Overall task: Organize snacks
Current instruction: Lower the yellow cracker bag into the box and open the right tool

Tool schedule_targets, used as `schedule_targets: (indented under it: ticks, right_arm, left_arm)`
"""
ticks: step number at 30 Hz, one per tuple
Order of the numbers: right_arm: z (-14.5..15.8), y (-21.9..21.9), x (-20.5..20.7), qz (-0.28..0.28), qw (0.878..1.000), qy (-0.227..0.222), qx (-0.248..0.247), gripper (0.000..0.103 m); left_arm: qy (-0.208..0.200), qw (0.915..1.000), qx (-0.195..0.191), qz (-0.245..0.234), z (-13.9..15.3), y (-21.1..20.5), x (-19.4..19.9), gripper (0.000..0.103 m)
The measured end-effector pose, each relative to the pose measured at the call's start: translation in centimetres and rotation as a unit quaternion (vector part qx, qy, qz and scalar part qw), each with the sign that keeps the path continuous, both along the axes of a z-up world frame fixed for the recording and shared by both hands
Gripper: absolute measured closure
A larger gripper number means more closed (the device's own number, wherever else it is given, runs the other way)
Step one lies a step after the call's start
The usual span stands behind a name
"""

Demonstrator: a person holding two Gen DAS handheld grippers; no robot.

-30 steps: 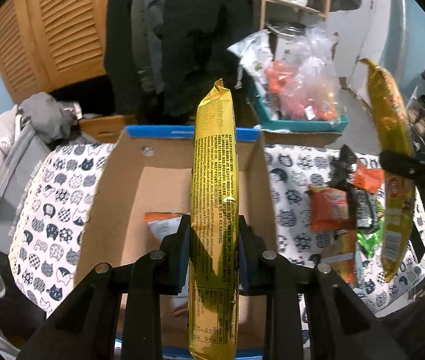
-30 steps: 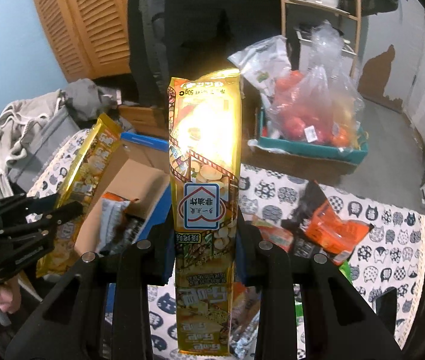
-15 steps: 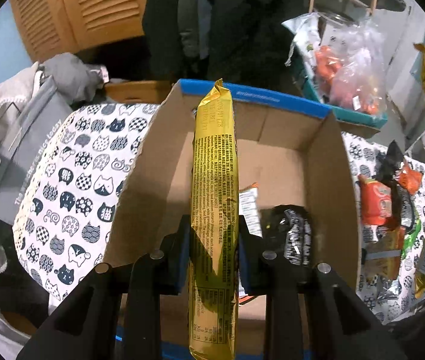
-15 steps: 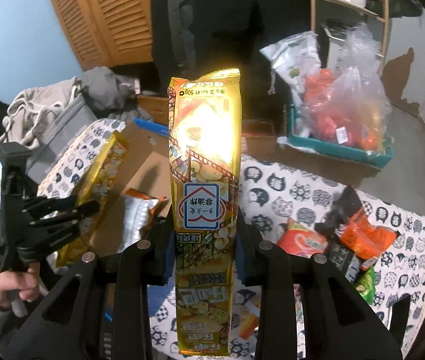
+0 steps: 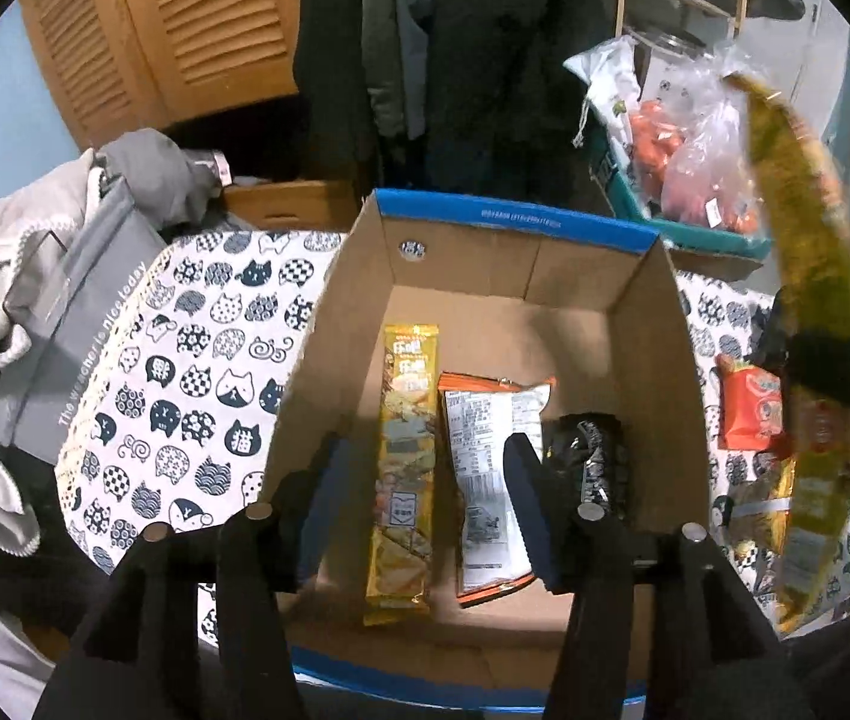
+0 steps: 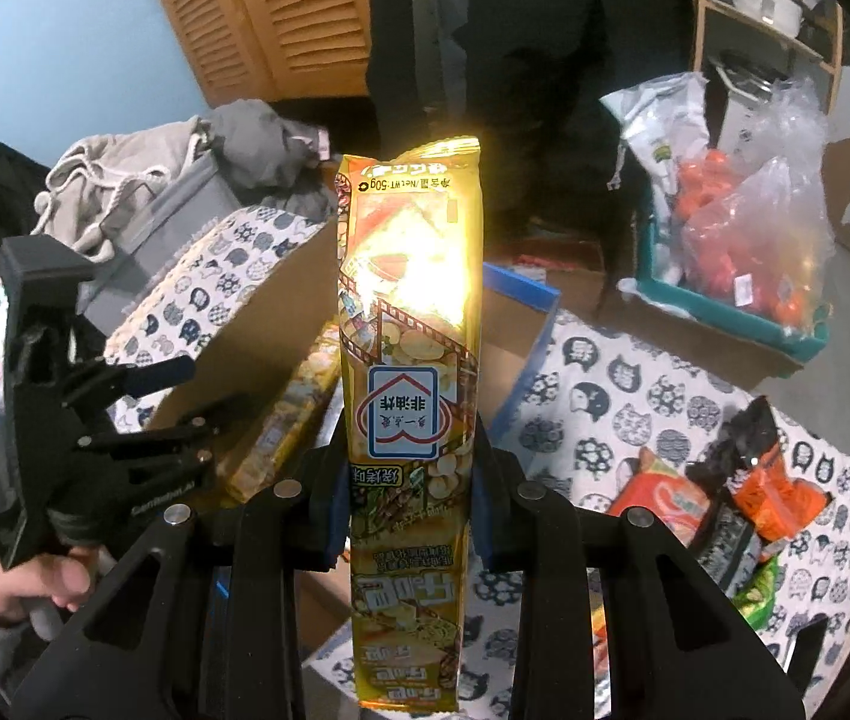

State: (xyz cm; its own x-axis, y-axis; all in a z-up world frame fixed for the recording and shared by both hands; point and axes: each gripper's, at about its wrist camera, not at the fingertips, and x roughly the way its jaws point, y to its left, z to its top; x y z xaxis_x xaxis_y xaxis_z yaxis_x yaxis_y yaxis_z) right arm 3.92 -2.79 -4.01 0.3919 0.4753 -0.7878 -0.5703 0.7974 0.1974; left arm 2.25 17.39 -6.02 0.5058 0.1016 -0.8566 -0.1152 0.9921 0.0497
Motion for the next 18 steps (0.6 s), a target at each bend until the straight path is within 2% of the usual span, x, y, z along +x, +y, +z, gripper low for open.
schedule_targets:
  ticks: [7,15,18]
  right_arm:
    - [-0.9,2.3,1.3,0.004,1.000,0.029,0.011,0.073]
    - [-2.4,4.8,2.6,0.009,0.998,0.064,0.019,0.072]
    - [-3.2,5.5,2.8,0.017,0.997,0.079,0.013,0.070]
  left_arm:
    - [-0.015,0.9998,-0.005,0.009,1.2,0.6,-0.6,0.044]
    - [-0.001,0.9989,-0.036,0.029,0.4,1.7,-0.2,0.044]
    - [-0.001,0.9989,-0.035,0.031,0.4,1.7,-0.3,0.044]
